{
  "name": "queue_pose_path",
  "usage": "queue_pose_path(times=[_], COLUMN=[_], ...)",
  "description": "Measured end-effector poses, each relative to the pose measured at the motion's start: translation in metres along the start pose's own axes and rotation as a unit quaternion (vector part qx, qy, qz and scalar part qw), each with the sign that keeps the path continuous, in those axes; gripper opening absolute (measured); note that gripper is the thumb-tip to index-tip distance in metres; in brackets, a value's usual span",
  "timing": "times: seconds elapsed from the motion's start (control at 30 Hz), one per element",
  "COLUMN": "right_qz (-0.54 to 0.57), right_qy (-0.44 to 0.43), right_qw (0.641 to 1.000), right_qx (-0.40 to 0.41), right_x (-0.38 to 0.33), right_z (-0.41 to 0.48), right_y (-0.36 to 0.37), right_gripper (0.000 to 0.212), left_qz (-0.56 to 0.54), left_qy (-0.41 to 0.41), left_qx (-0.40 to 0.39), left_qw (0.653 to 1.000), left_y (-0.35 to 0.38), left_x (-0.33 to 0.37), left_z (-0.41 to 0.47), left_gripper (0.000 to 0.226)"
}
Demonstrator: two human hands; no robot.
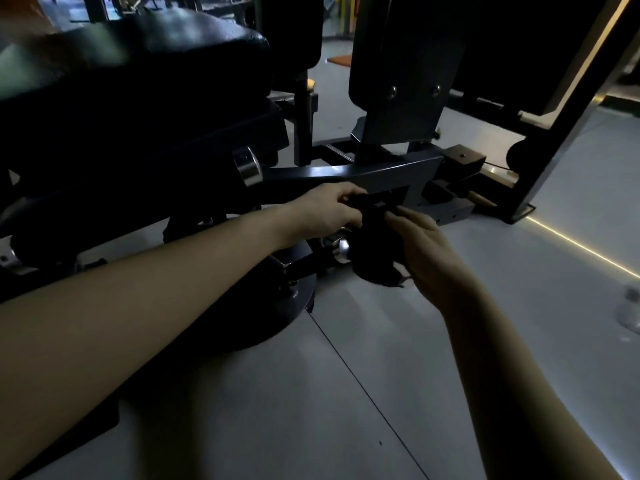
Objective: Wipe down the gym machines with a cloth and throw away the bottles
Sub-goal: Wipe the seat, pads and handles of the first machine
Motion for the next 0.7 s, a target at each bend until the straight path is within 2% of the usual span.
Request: queue_pose_path(times=[0.07, 0.2, 0.33, 0.4, 0.47, 0.53, 0.6, 0.67, 0.7], right_qz=[-0.019, -0.122, -0.047, -0.025, -0.035, -0.033, -0.004, 0.002, -0.004], right_qy=[-0.044, -0.102, -0.092, -0.098, -0.124, -0.127, -0.093, -0.048, -0.023], right_qw=[0.999, 0.982, 0.978, 0.976, 0.977, 0.977, 0.977, 0.981, 0.987], right_qx=[-0.012, 0.103, 0.184, 0.191, 0.171, 0.169, 0.193, 0.189, 0.160], right_x=[-0.010, -0.014, -0.014, -0.014, -0.014, -0.010, 0.006, 0.032, 0.045], right_z=[0.002, 0.013, 0.018, 0.021, 0.025, 0.026, 0.026, 0.023, 0.020], right_y=[0.000, -0.009, -0.013, -0.010, -0.008, -0.008, -0.010, -0.012, -0.012], right_gripper=[0.026, 0.031, 0.034, 0.033, 0.032, 0.034, 0.036, 0.036, 0.034], left_qz=[-0.029, -0.155, -0.226, -0.158, -0.024, 0.112, 0.219, 0.270, 0.275], left_qy=[0.012, 0.019, 0.053, 0.087, 0.153, 0.207, 0.227, 0.225, 0.221], left_qx=[0.015, 0.093, 0.199, 0.283, 0.327, 0.314, 0.293, 0.273, 0.265], left_qw=[0.999, 0.983, 0.952, 0.942, 0.932, 0.920, 0.903, 0.896, 0.897], left_y=[-0.003, -0.007, -0.012, -0.016, -0.021, -0.024, -0.027, -0.032, -0.035], left_x=[0.004, 0.005, -0.001, -0.009, -0.018, -0.031, -0.047, -0.060, -0.063], left_z=[0.000, -0.004, -0.002, 0.000, -0.005, -0.017, -0.029, -0.038, -0.044], left_gripper=[0.036, 0.016, 0.024, 0.029, 0.036, 0.041, 0.040, 0.034, 0.028])
Point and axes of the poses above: each hand's wrist, its own z-axis towards the middle knuckle, its own y-axis out of the palm, x = y × z, the point moved 1 cm from there along z, towards the middle knuckle, and after that the axes turned 3 degrees about -z, right-handed, at the moved point
